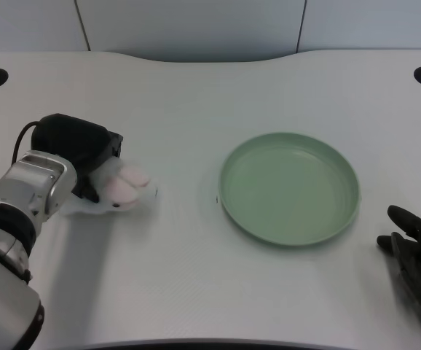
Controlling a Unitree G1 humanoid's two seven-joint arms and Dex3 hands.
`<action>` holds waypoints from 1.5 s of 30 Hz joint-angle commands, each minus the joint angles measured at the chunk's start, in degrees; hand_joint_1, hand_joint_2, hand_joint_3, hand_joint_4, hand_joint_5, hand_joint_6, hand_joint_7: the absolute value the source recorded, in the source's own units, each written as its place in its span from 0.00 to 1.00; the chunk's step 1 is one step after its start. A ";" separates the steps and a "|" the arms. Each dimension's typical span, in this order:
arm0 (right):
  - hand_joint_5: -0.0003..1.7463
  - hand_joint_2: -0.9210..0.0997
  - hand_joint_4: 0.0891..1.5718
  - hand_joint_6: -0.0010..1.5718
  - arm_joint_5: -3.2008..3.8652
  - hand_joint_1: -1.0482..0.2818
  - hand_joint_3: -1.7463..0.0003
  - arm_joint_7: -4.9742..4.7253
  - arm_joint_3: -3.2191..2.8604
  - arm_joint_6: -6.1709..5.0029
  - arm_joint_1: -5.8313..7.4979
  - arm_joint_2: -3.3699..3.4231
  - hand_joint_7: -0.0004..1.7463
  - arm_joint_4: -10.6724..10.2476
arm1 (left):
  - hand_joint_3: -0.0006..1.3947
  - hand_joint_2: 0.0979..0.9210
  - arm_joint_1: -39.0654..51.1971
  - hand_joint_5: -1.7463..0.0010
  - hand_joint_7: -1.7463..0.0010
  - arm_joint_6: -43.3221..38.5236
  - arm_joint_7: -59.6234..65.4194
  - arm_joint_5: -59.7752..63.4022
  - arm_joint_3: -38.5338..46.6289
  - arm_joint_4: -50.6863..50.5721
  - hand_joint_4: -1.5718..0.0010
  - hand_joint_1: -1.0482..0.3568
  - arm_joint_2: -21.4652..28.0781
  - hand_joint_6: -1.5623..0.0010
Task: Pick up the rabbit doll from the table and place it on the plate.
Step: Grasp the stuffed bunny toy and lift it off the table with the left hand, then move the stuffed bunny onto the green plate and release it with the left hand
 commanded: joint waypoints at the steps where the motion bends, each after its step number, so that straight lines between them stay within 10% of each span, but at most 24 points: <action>1: 0.39 0.00 0.47 0.60 0.70 0.58 0.86 -0.59 -0.74 0.08 0.07 -0.24 0.01 0.32 | 0.10 0.95 -0.03 0.23 0.69 0.26 -2.21 -2.73 2.69 0.35 0.64 0.55 1.42 0.47; 5: 0.39 0.00 0.47 0.60 -1.22 0.58 0.85 -2.78 0.28 0.06 0.26 -0.33 0.01 -0.18 | 0.46 0.72 -0.76 0.16 0.29 -1.30 -3.75 -5.61 5.53 -0.20 0.67 0.59 2.16 0.66; 6: 0.39 0.00 0.47 0.59 -1.42 0.59 0.85 -2.89 0.41 -0.09 0.20 -0.41 0.00 -0.17 | 0.53 0.65 -1.06 0.23 0.40 -1.86 -4.15 -6.39 6.28 -0.39 0.68 0.60 2.34 0.64; 7: 0.39 0.00 0.47 0.59 -1.43 0.59 0.85 -2.80 0.52 -0.18 0.18 -0.42 0.00 -0.26 | 0.56 0.61 -1.49 0.25 0.46 -2.51 -4.82 -7.47 7.35 -0.61 0.67 0.61 2.48 0.61; 9: 0.39 0.00 0.46 0.59 -1.17 0.60 0.83 -2.19 0.71 0.00 0.16 -0.40 0.00 -0.57 | 0.67 0.49 -2.24 0.06 0.17 -3.85 -5.16 -9.01 8.98 -1.12 0.67 0.62 2.74 0.69; 12: 0.39 0.00 0.47 0.59 -0.62 0.60 0.83 -1.86 0.59 0.68 0.04 -0.11 0.00 -0.71 | 0.74 0.39 -3.35 0.01 0.02 -6.08 -5.10 -11.20 11.33 -1.99 0.61 0.63 3.12 0.70; 18: 0.39 0.00 0.47 0.60 -0.18 0.59 0.83 -1.31 0.58 1.72 -0.34 0.39 0.01 -1.27 | 0.60 0.49 -6.84 0.00 0.00 -10.12 -7.11 -14.55 14.47 -3.43 0.59 0.64 2.51 0.69; 24: 0.40 0.00 0.44 0.59 -1.47 0.54 0.83 -1.99 1.49 2.49 -0.48 0.07 0.00 -1.51 | 0.42 0.67 -9.82 0.00 0.00 -11.45 -8.32 -15.98 15.42 -3.90 0.50 0.62 -1.32 0.61; 33: 0.41 0.00 0.43 0.58 -1.31 0.54 0.82 -0.93 2.40 2.03 -0.23 -0.17 0.00 -1.65 | 0.60 0.47 -12.42 0.00 0.00 -10.61 -6.58 -12.73 11.08 -4.01 0.43 0.66 -11.47 0.55; 38: 0.41 0.00 0.44 0.60 -1.30 0.55 0.83 -1.95 2.49 1.81 -0.47 0.45 0.01 -1.66 | 0.79 0.31 -12.82 0.00 0.00 -11.56 -6.40 -10.13 7.95 -3.24 0.39 0.64 -16.04 0.52; 45: 0.42 0.00 0.45 0.60 -1.76 0.55 0.83 -3.06 3.17 1.88 -0.31 0.84 0.01 -1.56 | 0.73 0.31 -13.15 0.00 0.00 -8.88 -5.92 -7.40 4.61 -2.48 0.42 0.61 -20.42 0.53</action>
